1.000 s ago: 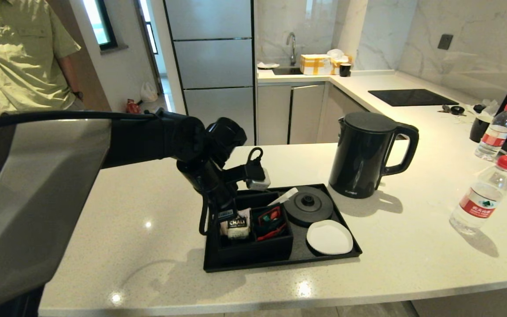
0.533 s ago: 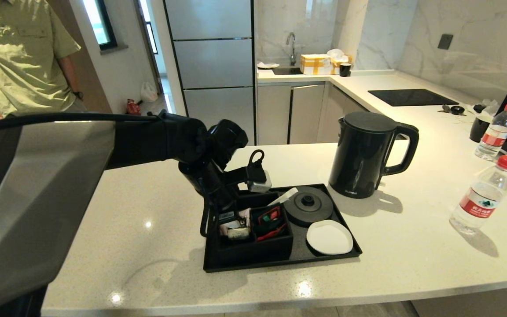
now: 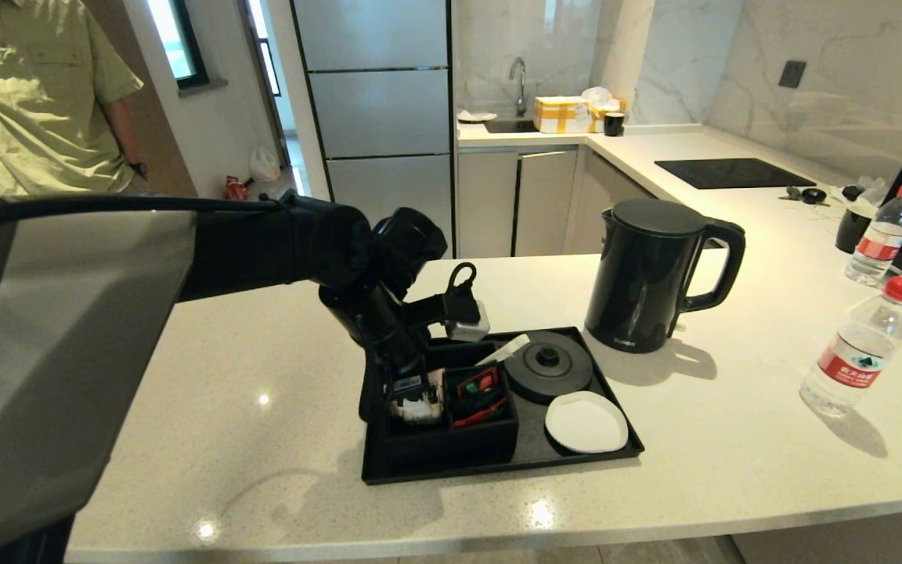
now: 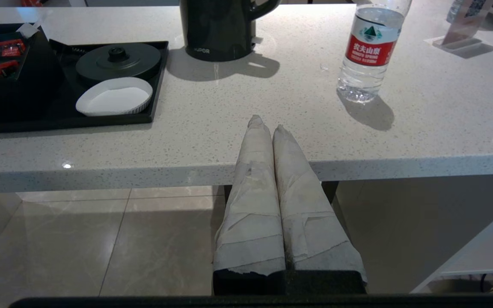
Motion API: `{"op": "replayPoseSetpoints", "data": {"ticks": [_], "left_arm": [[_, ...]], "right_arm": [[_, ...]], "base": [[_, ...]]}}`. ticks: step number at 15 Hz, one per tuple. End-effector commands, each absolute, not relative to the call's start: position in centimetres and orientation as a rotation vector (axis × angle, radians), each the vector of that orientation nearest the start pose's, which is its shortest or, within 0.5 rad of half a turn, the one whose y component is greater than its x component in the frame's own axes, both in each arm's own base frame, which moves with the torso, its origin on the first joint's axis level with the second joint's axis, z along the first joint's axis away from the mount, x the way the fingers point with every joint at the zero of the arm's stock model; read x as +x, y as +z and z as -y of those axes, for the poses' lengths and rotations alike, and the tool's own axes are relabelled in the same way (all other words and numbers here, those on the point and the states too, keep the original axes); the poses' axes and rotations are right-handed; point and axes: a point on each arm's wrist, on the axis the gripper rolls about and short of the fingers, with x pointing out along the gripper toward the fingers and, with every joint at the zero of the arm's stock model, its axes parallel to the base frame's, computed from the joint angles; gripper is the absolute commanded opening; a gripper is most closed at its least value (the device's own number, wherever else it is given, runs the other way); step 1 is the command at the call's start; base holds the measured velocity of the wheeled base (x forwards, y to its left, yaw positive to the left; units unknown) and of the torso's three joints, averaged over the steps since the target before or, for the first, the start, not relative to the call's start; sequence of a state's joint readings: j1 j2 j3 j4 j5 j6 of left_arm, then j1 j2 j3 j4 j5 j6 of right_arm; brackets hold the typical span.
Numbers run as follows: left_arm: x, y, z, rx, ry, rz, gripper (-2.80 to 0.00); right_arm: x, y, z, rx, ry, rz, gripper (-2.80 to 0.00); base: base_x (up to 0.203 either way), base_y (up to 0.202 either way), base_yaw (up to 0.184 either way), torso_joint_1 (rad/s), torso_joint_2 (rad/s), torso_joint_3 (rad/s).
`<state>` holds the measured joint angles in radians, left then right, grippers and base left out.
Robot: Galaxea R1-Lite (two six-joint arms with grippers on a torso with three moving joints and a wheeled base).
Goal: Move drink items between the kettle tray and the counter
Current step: Pick up the tea bag
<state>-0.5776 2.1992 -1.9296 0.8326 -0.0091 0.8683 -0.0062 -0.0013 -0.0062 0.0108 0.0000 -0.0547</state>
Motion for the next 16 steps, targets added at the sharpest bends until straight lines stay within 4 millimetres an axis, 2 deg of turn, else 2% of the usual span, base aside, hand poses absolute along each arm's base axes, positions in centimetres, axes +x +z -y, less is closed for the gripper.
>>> {"op": "replayPoseSetpoints", "data": {"ticks": [1,6,8,16], "left_arm": [[34.0,18.1,22.5,1.077,-0.985,-0.787,0.0],[33.7,18.2,22.4,1.069,-0.997,-0.802,0.0],[33.8,17.4,22.5,1.063,-1.005,-0.841,0.0],[32.9,18.0,22.8,1.052,-0.995,-0.87,0.0]], "right_arm": [[-2.3,7.6,0.0,-0.055,-0.006,-0.005,-2.8],[-2.3,7.6,0.0,-0.055,-0.006,-0.005,-2.8],[-2.3,7.6,0.0,-0.055,-0.006,-0.005,-2.8],[-2.3,7.6,0.0,-0.055,-0.006,-0.005,-2.8]], "base": [[0.0,0.0,0.0,0.0,0.0,0.0],[0.0,0.0,0.0,0.0,0.0,0.0],[0.0,0.0,0.0,0.0,0.0,0.0],[0.0,0.0,0.0,0.0,0.0,0.0]]}}
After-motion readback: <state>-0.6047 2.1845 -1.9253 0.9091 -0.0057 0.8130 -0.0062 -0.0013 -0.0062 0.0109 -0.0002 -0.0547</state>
